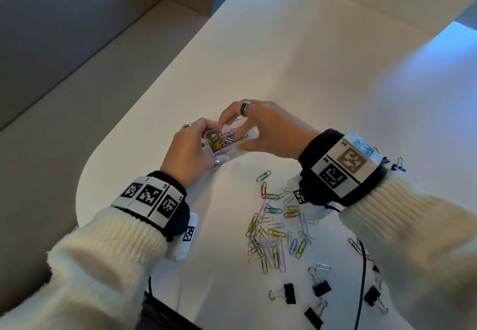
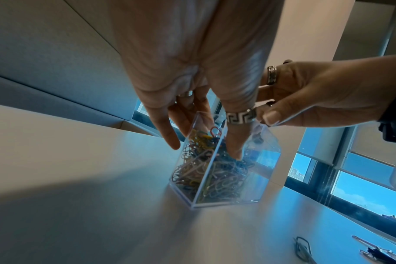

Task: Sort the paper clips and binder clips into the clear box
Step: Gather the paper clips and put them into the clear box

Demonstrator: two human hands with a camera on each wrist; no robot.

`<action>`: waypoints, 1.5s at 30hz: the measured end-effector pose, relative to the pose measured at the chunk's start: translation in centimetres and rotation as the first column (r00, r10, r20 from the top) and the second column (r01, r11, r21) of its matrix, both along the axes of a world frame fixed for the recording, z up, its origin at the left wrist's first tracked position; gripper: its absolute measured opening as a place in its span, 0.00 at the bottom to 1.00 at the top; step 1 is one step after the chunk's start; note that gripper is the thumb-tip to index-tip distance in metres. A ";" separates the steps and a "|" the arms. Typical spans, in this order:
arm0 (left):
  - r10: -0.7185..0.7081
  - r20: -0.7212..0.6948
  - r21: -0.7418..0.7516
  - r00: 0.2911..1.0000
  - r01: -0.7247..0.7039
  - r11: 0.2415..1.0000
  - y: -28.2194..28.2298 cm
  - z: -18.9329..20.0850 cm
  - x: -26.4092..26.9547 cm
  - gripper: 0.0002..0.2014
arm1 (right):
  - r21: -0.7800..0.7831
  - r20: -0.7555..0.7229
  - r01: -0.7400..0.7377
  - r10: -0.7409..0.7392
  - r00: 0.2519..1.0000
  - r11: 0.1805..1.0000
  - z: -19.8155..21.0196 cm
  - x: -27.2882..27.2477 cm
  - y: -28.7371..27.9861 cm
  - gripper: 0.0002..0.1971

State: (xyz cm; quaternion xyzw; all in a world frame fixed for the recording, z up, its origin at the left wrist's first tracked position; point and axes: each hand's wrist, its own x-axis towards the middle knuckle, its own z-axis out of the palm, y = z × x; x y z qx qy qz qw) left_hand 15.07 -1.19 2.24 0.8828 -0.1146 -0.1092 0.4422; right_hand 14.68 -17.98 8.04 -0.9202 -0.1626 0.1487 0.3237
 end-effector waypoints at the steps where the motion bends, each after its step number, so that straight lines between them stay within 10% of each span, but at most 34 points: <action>1: -0.003 0.005 -0.005 1.000 0.003 1.000 0.0 0.0 0.0 0.28 | 0.002 0.026 0.028 -0.028 0.999 1.000 0.0 -0.1 -0.2 0.17; 8: -0.009 0.017 -0.008 1.000 0.009 1.000 -0.1 0.1 0.0 0.29 | -0.506 0.159 -0.073 0.176 0.972 0.860 -1.5 -1.5 0.0 0.14; 13: -0.014 0.013 -0.023 1.000 0.015 1.000 -0.1 0.1 0.1 0.29 | -0.225 0.189 0.062 -0.019 0.982 0.972 -1.3 -1.2 -0.6 0.21; 31: -0.021 0.034 -0.011 0.999 0.022 1.000 -0.2 -0.1 0.4 0.28 | -0.396 0.224 0.065 0.027 0.974 0.916 -2.2 -1.8 0.0 0.15; 37: -0.061 0.105 0.140 0.993 0.046 0.989 -0.7 0.1 0.6 0.34 | 0.028 0.318 0.254 -0.250 0.915 0.967 0.0 -3.8 -1.6 0.11; 42: -0.157 0.494 0.157 0.855 0.090 0.984 -0.3 2.6 -4.6 0.29 | -0.056 -0.025 0.128 -0.130 0.991 0.990 -0.7 -10.2 -5.2 0.09; 45: -0.488 0.172 0.256 0.856 0.440 0.861 -1.0 2.2 -8.6 0.16 | -0.237 -0.294 -0.022 -0.051 0.954 0.971 -2.5 -13.9 -6.9 0.07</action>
